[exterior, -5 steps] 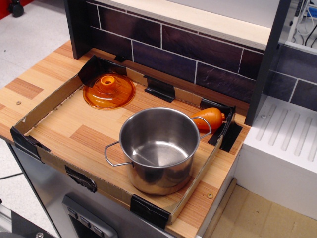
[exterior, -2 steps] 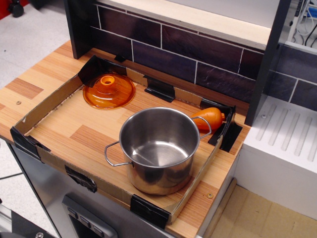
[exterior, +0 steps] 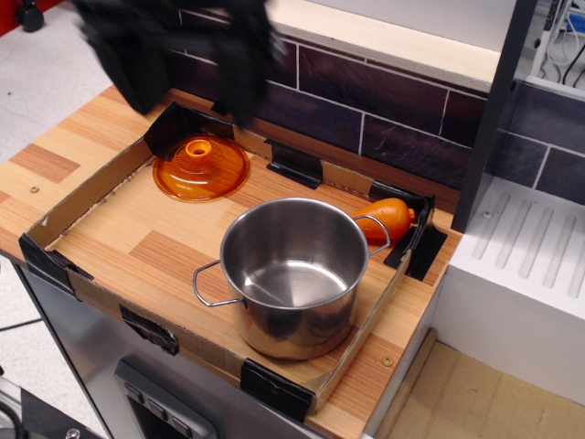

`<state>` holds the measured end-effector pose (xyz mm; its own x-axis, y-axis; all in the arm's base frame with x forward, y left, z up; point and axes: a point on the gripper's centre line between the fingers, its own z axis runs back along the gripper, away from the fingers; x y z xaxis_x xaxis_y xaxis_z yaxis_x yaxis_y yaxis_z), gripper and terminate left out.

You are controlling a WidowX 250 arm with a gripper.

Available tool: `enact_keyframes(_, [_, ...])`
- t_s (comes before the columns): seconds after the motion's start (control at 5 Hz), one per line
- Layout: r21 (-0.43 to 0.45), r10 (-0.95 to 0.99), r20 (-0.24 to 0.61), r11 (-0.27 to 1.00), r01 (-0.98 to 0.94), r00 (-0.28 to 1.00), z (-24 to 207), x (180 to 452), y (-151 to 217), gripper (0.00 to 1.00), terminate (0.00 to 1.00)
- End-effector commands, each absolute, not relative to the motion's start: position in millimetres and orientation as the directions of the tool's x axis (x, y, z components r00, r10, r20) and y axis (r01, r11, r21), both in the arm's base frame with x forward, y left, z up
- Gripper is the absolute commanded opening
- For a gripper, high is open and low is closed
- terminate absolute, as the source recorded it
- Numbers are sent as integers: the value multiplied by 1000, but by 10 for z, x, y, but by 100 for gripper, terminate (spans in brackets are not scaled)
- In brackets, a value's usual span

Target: Topple metal pot

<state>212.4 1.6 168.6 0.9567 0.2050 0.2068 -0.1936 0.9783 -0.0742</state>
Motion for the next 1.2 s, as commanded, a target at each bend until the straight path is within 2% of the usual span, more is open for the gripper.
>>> enact_keyframes(0.0, [-7,316,253,946,-325,914,1316,2297,71,100,0])
enact_keyframes(0.2, [-8,286,253,956,-293,924,1188,2306,146,100,0])
enact_keyframes(0.6, [-70,171,148,984,-163,974,878,2364,161,100,0])
enact_keyframes(1.0, [-54,165,105,986,-160,981,689,2390,125,100,0])
